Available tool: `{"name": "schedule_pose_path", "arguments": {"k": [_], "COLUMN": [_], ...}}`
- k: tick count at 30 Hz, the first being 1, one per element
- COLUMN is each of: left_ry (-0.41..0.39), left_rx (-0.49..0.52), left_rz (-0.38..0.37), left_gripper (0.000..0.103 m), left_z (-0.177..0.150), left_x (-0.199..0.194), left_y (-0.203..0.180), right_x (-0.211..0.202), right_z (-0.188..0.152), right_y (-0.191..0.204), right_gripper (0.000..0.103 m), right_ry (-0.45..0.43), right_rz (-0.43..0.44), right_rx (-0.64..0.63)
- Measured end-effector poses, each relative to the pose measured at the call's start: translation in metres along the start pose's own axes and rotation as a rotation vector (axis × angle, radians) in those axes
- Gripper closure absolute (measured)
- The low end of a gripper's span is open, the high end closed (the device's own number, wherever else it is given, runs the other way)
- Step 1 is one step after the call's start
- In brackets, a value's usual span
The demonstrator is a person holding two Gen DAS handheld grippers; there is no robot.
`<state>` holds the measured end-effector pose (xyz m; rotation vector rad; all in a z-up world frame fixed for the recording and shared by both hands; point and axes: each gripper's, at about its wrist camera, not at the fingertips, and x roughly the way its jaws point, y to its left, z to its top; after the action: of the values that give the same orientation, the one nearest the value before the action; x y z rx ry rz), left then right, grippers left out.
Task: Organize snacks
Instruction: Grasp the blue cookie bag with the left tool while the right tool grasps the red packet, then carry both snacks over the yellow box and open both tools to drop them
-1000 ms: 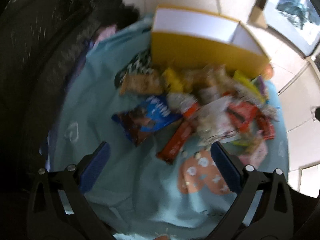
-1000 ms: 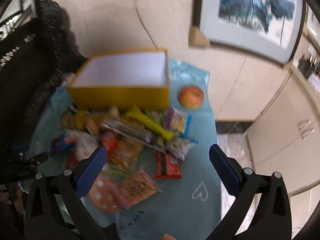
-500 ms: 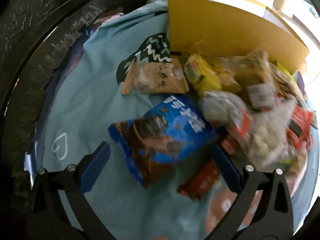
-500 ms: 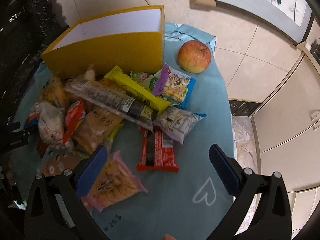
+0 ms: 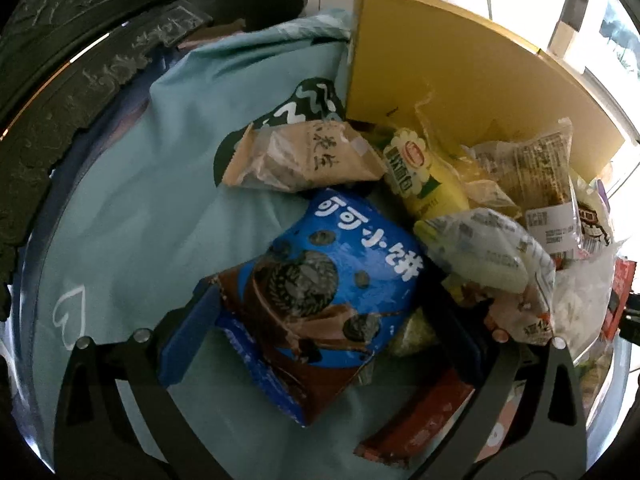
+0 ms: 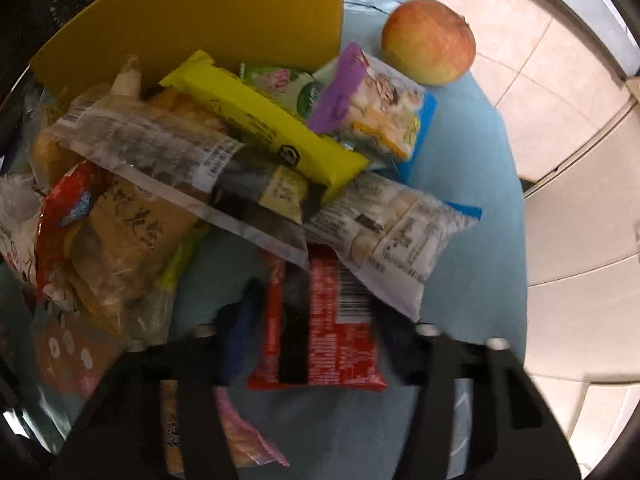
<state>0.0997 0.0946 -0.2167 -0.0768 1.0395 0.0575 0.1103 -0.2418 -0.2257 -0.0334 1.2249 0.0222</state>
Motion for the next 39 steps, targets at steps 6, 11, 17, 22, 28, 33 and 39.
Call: {"name": "schedule_pose_path", "arguments": {"k": [6, 11, 17, 22, 28, 33, 39], "left_ry": [-0.042, -0.026, -0.061, 0.010, 0.057, -0.022, -0.100], "left_rx": [0.096, 0.066, 0.111, 0.172, 0.099, 0.127, 0.135], "left_rz": [0.021, -0.037, 0.006, 0.055, -0.045, -0.105, -0.154], "left_gripper": [0.064, 0.072, 0.035, 0.002, 0.040, 0.051, 0.051], "left_z": [0.004, 0.008, 0.006, 0.014, 0.015, 0.009, 0.008], "left_x": [-0.016, -0.023, -0.026, 0.006, 0.004, -0.041, -0.086], "left_y": [-0.009, 0.007, 0.001, -0.002, 0.014, -0.001, -0.006], "right_x": [-0.017, -0.033, -0.022, -0.027, -0.033, -0.048, -0.069], "right_z": [-0.003, -0.014, -0.022, -0.024, -0.015, -0.022, -0.021], "right_y": [-0.017, -0.019, -0.006, 0.005, 0.008, 0.006, 0.005], "right_gripper": [0.058, 0.058, 0.058, 0.058, 0.058, 0.058, 0.058], "right_ry": [-0.030, -0.038, -0.032, -0.035, -0.053, -0.078, -0.112], "right_rz": [0.048, 0.070, 0.071, 0.076, 0.079, 0.096, 0.129], "right_rx": [0.053, 0.059, 0.053, 0.033, 0.031, 0.043, 0.029]}}
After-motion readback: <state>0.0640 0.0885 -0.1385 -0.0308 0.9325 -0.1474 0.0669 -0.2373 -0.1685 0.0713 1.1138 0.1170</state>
